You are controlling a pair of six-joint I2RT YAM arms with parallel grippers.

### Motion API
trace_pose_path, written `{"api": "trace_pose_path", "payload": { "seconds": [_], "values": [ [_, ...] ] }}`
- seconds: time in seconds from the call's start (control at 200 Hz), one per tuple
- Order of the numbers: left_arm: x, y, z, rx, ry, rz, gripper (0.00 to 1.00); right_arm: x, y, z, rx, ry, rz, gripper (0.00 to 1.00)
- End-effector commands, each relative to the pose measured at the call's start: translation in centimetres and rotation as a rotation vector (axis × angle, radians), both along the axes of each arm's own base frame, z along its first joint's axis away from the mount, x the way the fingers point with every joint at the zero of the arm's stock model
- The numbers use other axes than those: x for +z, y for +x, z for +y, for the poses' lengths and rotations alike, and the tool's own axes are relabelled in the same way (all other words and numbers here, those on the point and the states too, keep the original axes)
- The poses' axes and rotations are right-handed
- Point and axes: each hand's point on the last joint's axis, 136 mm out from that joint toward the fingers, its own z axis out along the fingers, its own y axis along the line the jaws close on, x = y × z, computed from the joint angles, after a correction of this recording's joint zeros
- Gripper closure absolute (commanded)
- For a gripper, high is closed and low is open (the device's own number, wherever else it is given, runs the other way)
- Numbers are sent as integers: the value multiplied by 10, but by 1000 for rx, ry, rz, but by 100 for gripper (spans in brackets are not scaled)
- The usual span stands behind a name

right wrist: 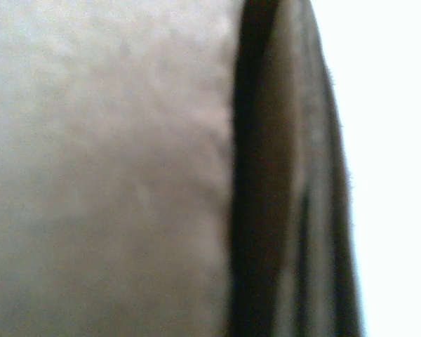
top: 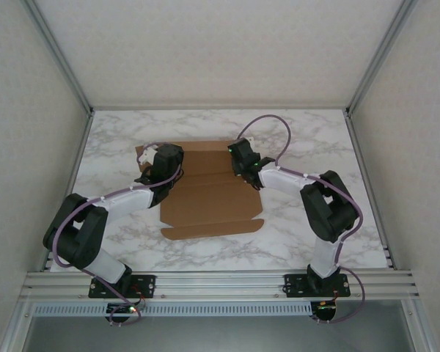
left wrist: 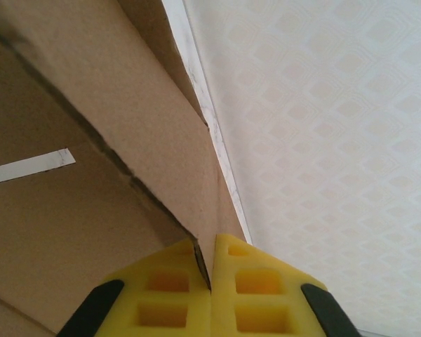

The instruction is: Fold the paper box

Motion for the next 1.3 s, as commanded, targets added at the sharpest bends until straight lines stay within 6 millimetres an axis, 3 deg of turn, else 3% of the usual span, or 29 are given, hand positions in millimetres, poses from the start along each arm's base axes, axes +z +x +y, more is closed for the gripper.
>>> {"api": "trace_pose_path", "payload": {
  "seconds": [0.0,0.12,0.225,0.36,0.416,0.696,0.926,1.061,1.297],
  "values": [
    [-56,-34,-22,-133,48,209,100,-16,-5,-29,-165,-145,14,100],
    [-58,-35,-23,-138,54,216,100,-24,-6,-21,-138,-115,44,100],
    [-63,-37,-22,-137,58,227,100,-23,-7,-11,-77,-80,48,84],
    [-66,-40,-20,-136,66,232,100,-15,-9,-10,-32,-55,22,50],
    [-68,-41,-19,-132,70,235,100,-10,-10,-8,-11,-31,9,44],
    [-64,-42,-15,-117,85,230,100,14,-29,-1,156,101,-62,36],
    [-64,-44,-13,-110,86,228,100,-6,-42,-7,164,112,-25,32],
    [-60,-43,-11,-100,83,219,100,-6,-47,-7,177,135,-37,32],
    [-56,-45,-6,-63,56,207,100,33,-45,-14,155,218,-219,25]
  ]
}}
